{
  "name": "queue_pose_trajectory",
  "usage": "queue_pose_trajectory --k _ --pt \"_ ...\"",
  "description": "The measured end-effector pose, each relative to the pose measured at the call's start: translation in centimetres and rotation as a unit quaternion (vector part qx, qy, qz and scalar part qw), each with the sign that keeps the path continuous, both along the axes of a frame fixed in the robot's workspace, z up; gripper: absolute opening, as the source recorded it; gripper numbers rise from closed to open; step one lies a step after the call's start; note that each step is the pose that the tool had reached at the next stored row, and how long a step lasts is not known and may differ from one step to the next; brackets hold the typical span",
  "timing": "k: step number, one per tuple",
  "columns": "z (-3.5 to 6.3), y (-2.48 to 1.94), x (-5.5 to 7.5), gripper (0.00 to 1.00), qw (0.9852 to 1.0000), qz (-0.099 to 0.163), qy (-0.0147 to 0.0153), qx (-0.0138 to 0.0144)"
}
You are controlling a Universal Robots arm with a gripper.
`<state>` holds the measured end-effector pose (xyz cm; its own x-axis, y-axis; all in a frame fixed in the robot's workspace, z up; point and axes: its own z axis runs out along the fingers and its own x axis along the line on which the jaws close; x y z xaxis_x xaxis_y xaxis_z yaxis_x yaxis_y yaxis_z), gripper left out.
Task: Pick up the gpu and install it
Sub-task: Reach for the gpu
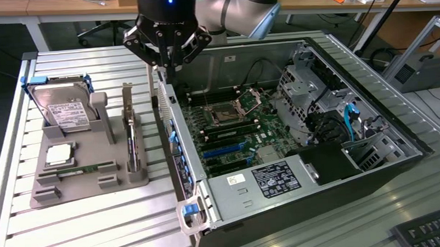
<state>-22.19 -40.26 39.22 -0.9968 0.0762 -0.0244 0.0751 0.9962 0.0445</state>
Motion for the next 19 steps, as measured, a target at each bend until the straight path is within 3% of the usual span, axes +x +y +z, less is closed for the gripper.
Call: queue_pose_trajectory --k 19 --pt "-0.01 -0.14 -1.6 0.11 1.0 0.0 0.0 0.0"
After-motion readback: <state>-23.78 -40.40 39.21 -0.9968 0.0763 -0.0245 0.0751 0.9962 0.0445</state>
